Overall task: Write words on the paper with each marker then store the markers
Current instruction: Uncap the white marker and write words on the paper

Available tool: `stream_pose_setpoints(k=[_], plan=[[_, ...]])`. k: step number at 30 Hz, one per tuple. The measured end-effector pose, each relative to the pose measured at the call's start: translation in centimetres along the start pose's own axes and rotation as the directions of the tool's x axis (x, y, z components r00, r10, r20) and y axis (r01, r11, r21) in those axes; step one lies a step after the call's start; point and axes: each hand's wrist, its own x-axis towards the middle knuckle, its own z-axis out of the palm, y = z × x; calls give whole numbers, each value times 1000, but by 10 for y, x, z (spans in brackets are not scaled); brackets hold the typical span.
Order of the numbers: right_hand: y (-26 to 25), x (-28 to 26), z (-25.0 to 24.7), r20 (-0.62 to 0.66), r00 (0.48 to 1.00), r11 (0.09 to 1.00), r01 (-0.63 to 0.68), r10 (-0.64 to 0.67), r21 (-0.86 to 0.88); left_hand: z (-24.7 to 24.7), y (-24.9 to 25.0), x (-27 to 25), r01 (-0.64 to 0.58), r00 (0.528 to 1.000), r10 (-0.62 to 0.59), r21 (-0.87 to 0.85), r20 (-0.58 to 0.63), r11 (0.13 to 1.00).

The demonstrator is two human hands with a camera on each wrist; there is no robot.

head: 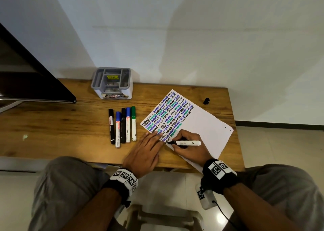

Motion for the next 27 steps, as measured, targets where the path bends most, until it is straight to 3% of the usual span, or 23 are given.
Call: stream_pose_setpoints(k=[12,27], plan=[[3,-1,1,-10,1000,1000,28,-28,2,1,0,1,4,1000,-4,-10,0,1000],[8,0,4,-12,1000,998,-26,26,-50,1,-1,2,1,1000,0,-20,6,1000]])
